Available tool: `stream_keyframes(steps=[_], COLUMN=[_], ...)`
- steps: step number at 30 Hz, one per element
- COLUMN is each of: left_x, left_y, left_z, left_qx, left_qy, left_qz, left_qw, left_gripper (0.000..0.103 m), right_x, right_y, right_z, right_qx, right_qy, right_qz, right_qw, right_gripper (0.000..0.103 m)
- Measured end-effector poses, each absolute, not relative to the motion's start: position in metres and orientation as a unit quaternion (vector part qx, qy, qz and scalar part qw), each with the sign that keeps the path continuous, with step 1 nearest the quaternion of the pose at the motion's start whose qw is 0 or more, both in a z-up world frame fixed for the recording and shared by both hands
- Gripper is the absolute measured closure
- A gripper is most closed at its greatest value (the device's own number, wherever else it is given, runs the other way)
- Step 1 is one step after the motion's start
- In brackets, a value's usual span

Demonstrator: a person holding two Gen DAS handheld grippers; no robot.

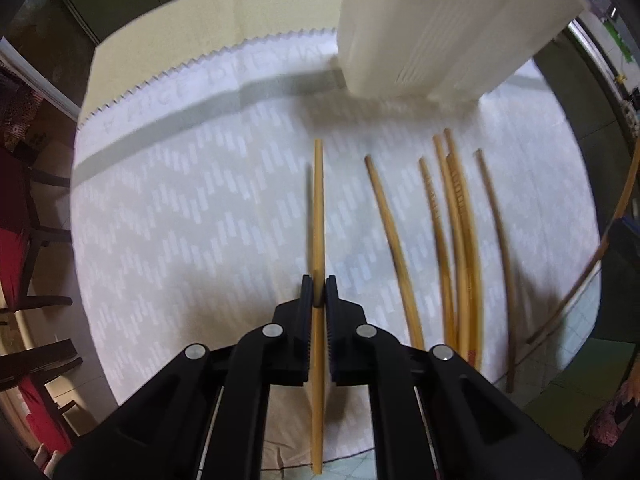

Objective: Organize utensils
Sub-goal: 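Lift both held chopsticks upright and carry them above the white holder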

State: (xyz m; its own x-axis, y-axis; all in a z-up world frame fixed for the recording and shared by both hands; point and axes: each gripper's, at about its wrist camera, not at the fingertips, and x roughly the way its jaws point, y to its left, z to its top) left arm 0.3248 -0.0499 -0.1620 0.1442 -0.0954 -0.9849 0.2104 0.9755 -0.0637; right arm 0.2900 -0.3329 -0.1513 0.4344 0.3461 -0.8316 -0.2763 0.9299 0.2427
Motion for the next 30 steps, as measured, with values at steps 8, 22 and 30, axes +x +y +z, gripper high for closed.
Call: stream_keyframes(steps=[8,22,30], left_x=[0.299,0.261,0.255], left_y=[-0.042,-0.053,-0.062], left_z=[-0.092,-0.036,-0.005], left_qx=[0.035,0.047,0.060], left_qy=[0.584,0.523,0.491], left_qz=[-0.123,-0.139,-0.150], left_qw=[0.801,0.839,0.856], left_gripper=[0.097,0.097,0.097], right_x=[0.271,0.244,0.236], right_y=[-0.343,-0.350,-0.353], right_z=[-0.130,-0.092,-0.067], right_qx=[0.044,0.035,0.033], right_qy=[0.468,0.417,0.390], right_qz=[0.195,0.213,0.219], right_qw=[0.861,0.883,0.894], right_gripper=[0.096,0.096,0.096])
